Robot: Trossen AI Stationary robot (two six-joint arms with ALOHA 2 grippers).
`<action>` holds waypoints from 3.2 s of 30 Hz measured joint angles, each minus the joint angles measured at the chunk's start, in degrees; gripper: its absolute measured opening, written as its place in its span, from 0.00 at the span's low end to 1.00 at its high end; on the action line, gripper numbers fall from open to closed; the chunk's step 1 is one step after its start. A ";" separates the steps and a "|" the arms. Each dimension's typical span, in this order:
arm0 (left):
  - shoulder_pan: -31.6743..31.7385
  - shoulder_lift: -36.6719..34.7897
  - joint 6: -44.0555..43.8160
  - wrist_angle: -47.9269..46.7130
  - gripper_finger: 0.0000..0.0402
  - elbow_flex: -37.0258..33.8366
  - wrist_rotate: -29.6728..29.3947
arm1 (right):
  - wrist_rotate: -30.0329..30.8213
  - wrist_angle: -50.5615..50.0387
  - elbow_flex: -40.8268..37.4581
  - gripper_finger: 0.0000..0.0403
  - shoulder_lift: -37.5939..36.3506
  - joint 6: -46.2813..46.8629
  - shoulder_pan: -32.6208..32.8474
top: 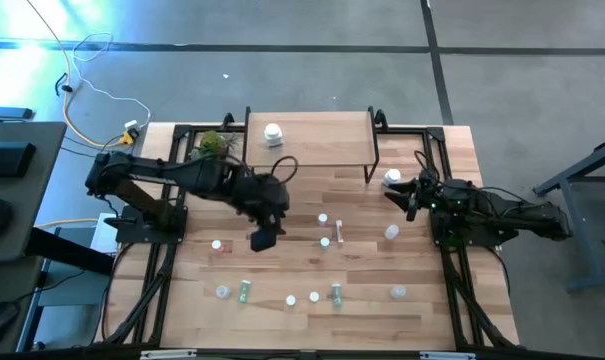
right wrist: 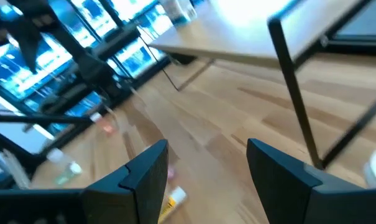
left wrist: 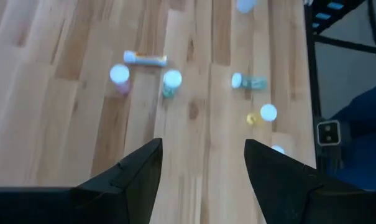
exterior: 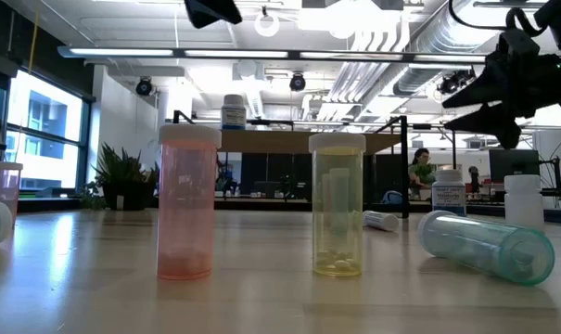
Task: Pick and place medicine bottles onto shelf by color
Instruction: Put the top transparent pill bottle on the shelf
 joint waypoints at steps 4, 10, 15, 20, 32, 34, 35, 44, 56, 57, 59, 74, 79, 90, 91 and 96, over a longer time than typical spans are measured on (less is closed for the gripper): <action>-3.32 -1.81 -5.28 0.10 0.54 -3.31 -2.73 | -1.28 2.09 0.98 0.52 0.31 -0.02 0.02; -8.74 -6.28 -13.36 5.18 0.54 -9.14 -8.38 | -3.69 -1.69 6.92 0.52 2.62 -4.11 0.02; -12.70 -10.80 -20.05 7.00 0.54 -13.98 -16.07 | -4.38 -7.88 13.02 0.52 7.24 -6.41 0.02; -16.25 -15.09 -25.38 6.72 0.54 -17.67 -26.22 | -7.18 -17.22 19.66 0.52 13.69 -8.78 0.02; -18.17 -20.63 -27.52 5.23 0.54 -19.33 -39.42 | -15.35 -40.17 31.04 0.52 26.78 -4.69 0.02; -18.16 -21.30 -27.03 5.17 0.54 -19.33 -42.53 | -15.92 -42.23 31.12 0.52 28.17 -3.34 0.02; -18.16 -21.61 -26.78 5.12 0.54 -19.33 -44.08 | -16.23 -43.10 31.12 0.52 28.91 -3.07 0.02; -17.84 -22.49 -25.33 5.56 0.54 -19.33 -48.24 | -16.39 -44.50 31.12 0.52 35.68 5.23 0.02; -15.39 -22.47 -24.94 5.56 0.54 -19.33 -46.95 | -19.11 -42.21 31.10 0.52 44.29 17.02 4.02; -15.38 -22.47 -24.55 5.54 0.54 -19.33 -46.95 | -18.56 -42.13 31.10 0.52 45.05 17.57 5.12; -15.38 -22.47 -23.82 5.54 0.54 -19.33 -46.86 | -16.37 -42.03 31.10 0.52 46.50 18.32 7.41; -15.38 -22.45 -23.78 5.54 0.54 -19.32 -46.82 | -9.05 -37.82 31.06 0.52 56.29 23.69 17.00; -15.38 -22.45 -23.78 5.54 0.54 -19.30 -46.70 | -8.47 -37.70 31.04 0.52 60.03 25.43 18.40; -15.38 -22.45 -23.78 5.35 0.54 -19.30 -45.90 | -5.35 -37.24 31.01 0.45 65.26 28.00 20.30; -15.38 -22.45 -23.78 5.31 0.54 -19.30 -45.90 | -5.38 -37.16 31.01 0.43 65.46 28.00 20.30; -15.38 -22.45 -23.76 4.89 0.54 -19.30 -45.90 | -5.55 -37.09 31.01 0.28 65.65 28.00 20.28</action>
